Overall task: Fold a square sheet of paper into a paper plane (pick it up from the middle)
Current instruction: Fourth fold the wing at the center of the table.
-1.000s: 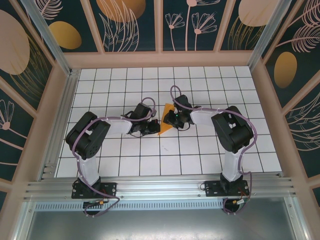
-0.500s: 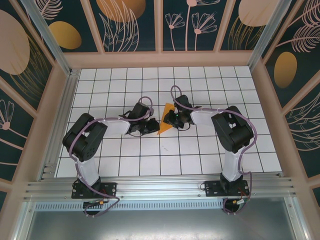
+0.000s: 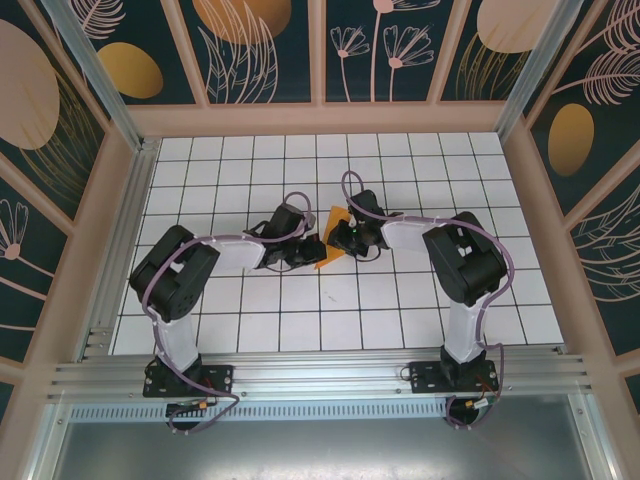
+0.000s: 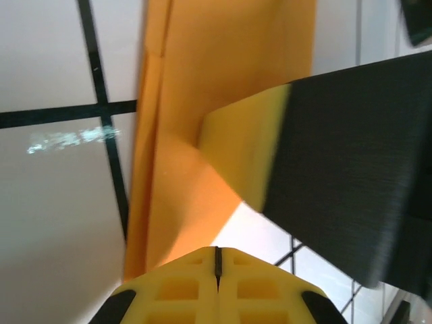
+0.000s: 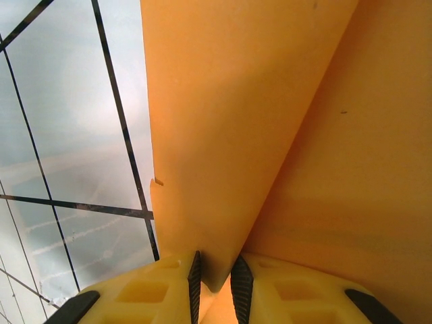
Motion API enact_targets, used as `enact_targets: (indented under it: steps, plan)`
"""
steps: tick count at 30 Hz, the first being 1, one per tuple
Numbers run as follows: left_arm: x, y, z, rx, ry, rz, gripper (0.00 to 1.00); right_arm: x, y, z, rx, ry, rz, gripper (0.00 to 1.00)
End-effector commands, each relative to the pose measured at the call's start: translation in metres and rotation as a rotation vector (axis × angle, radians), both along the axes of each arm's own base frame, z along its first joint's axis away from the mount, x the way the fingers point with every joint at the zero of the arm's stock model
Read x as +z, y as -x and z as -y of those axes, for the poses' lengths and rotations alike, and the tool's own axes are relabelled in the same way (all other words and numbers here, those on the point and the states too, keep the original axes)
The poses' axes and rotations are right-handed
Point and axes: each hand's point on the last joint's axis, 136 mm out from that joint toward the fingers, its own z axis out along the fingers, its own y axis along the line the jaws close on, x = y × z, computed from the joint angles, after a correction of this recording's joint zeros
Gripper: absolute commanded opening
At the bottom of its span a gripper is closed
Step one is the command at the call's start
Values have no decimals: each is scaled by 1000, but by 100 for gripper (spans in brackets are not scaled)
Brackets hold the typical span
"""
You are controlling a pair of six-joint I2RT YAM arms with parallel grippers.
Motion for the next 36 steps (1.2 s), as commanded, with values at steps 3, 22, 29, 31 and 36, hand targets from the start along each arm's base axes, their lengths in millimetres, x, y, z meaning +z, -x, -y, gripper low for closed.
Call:
enact_targets:
  steps: [3, 22, 29, 31, 36]
  plan:
    - [-26, 7, -14, 5, -113, -53, 4, -102, 71, 73, -56, 341, -300, 26]
    - [-28, 54, -43, -55, -160, -120, 5, -107, 72, 79, -67, 377, -312, 26]
    - [15, 31, -22, -26, -32, -26, 6, -105, 70, 77, -60, 370, -307, 26]
    - [31, 18, -13, 7, 27, 16, 7, -105, 70, 77, -60, 370, -305, 26]
    - [28, -3, -10, 79, 22, 48, 7, -104, 71, 76, -56, 362, -305, 26]
